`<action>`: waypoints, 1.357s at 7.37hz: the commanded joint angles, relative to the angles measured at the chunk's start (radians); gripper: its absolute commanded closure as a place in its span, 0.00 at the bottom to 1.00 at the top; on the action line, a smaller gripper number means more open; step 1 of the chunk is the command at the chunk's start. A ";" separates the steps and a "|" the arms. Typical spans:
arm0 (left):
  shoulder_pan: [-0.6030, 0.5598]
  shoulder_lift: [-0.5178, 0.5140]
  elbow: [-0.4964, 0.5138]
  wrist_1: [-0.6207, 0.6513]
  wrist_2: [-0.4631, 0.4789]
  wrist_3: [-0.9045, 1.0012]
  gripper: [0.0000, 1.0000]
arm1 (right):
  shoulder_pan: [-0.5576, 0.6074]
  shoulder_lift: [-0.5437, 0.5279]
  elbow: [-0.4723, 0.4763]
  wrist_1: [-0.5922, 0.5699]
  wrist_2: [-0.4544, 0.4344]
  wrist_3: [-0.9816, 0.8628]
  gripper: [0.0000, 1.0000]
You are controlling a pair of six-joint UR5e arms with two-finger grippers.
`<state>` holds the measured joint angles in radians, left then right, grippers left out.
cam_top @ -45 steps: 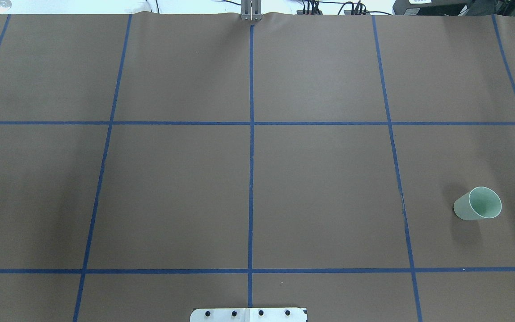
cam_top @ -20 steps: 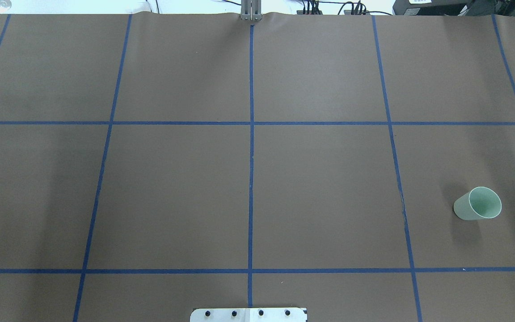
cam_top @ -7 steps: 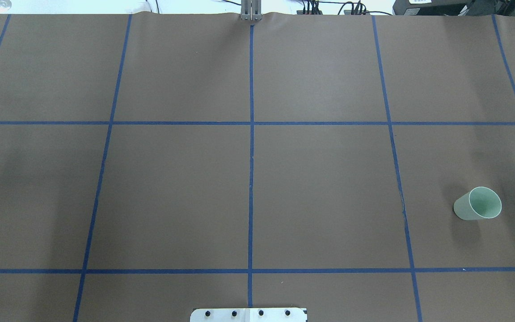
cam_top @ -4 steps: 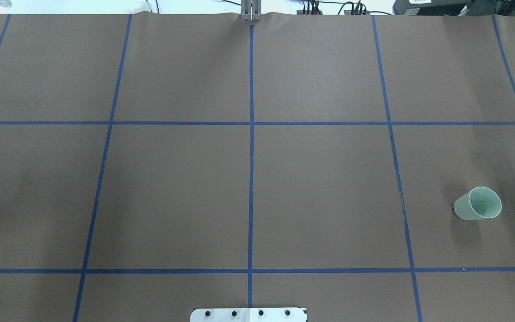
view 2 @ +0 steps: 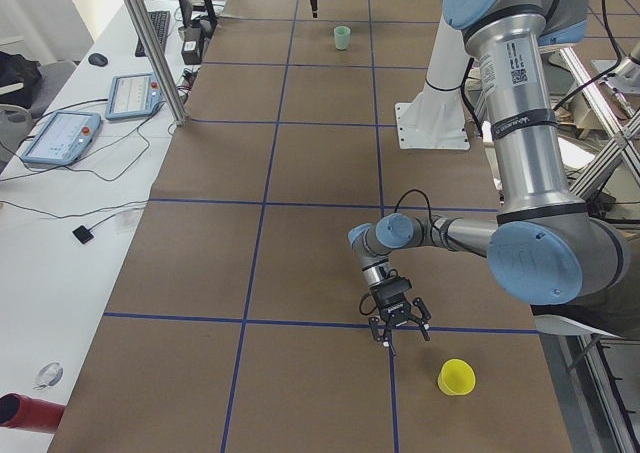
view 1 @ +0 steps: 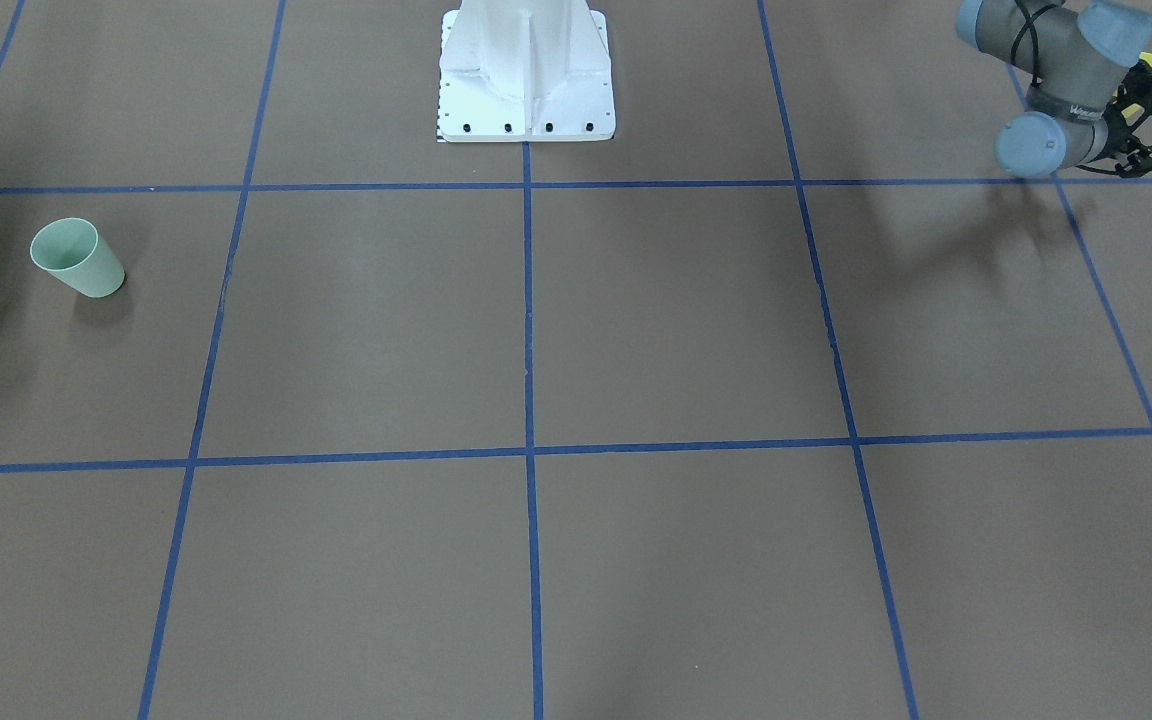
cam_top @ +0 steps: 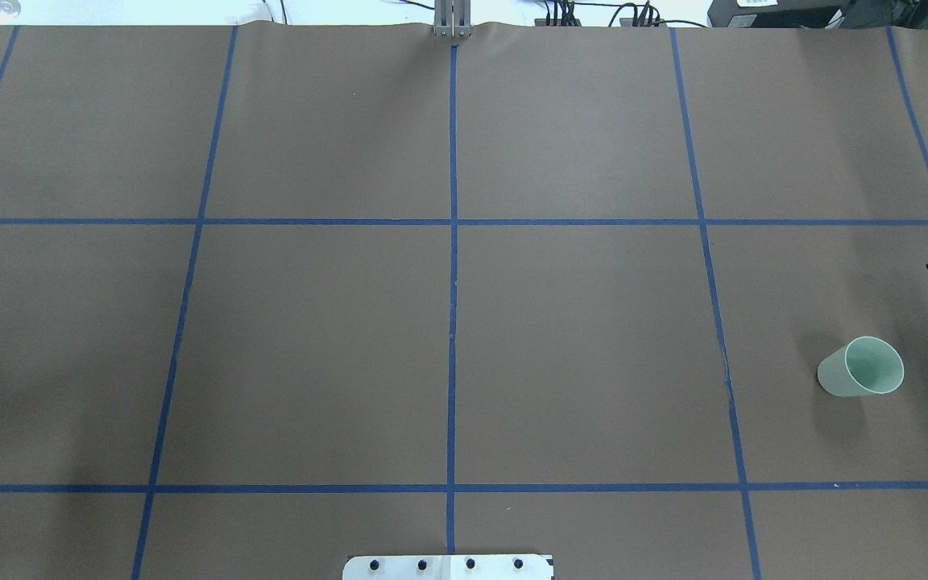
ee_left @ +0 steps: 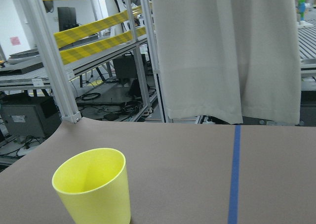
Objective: Transfer and stack yellow cup on green cup
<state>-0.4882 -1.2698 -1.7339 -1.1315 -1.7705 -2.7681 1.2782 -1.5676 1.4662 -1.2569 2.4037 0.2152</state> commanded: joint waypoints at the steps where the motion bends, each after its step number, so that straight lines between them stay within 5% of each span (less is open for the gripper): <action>1: 0.093 -0.008 0.040 0.002 -0.064 -0.123 0.01 | -0.005 0.001 0.002 0.002 0.000 -0.002 0.00; 10: 0.163 0.066 0.157 -0.122 -0.105 -0.139 0.02 | -0.020 0.001 0.002 0.024 0.003 0.003 0.00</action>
<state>-0.3315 -1.2096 -1.5866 -1.2443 -1.8665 -2.9056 1.2622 -1.5662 1.4668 -1.2333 2.4063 0.2176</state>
